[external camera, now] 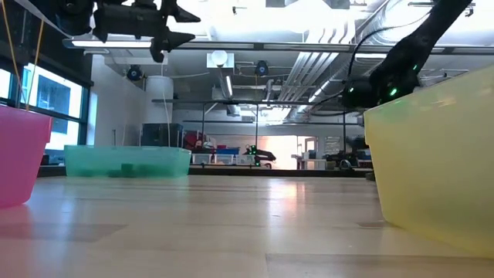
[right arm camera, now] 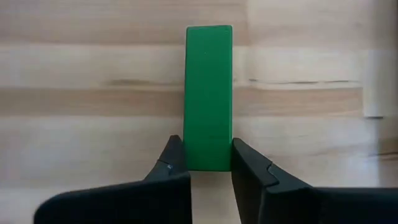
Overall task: Sort blocks
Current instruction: Put the green block into the green bin
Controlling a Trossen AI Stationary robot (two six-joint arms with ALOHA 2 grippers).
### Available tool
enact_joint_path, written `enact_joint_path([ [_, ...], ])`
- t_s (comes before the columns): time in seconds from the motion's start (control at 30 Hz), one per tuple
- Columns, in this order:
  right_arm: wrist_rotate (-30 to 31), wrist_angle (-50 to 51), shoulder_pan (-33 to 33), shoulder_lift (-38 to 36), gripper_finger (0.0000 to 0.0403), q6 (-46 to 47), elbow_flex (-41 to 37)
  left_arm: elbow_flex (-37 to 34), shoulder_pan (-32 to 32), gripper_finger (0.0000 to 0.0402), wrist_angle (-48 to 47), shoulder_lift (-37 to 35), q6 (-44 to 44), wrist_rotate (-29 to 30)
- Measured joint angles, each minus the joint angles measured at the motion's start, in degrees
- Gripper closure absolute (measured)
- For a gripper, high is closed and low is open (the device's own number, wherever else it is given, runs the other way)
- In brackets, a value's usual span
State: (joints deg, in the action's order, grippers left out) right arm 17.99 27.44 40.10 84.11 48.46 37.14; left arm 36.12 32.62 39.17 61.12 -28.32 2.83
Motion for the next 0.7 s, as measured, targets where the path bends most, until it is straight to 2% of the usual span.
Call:
enact_joint_path([
  [0.2, -0.1, 3.3, -6.9, -14.7, 0.0367, 0.6, 0.1, 0.0, 0.0, 0.0195, 0.6, 0.0, 1.0, -1.1],
  [0.27, -1.6, -0.9, -10.3, -19.0, 0.0367, 1.5, 0.1, 0.0, -0.1, 0.0195, -0.1, 0.0, 1.0, -1.2],
  [0.37, -7.9, -15.4, -14.9, -22.0, 0.0367, -0.5, 0.2, 0.0, -0.5, 0.0195, -2.3, 0.0, 4.3, -5.1],
  [0.47, -16.3, -30.5, -18.6, -20.7, 0.0367, -0.9, 0.2, 0.0, -3.5, 0.0195, -6.0, 0.0, 14.8, -11.7],
  [0.53, -22.8, -37.0, -20.5, -18.4, 0.0367, -0.5, 0.3, 0.0, -7.8, 0.0195, -12.2, 0.0, 25.6, -13.4],
  [0.6, -30.6, -40.3, -21.8, -15.6, 0.0367, 0.5, 0.3, 0.0, -12.8, 0.0194, -18.7, 0.0, 36.1, -12.9],
  [0.7, -40.1, -43.8, -24.7, -12.8, 0.0367, 0.7, 0.4, 1.9, -20.0, 0.0191, -28.8, 0.5, 49.3, -8.7],
])
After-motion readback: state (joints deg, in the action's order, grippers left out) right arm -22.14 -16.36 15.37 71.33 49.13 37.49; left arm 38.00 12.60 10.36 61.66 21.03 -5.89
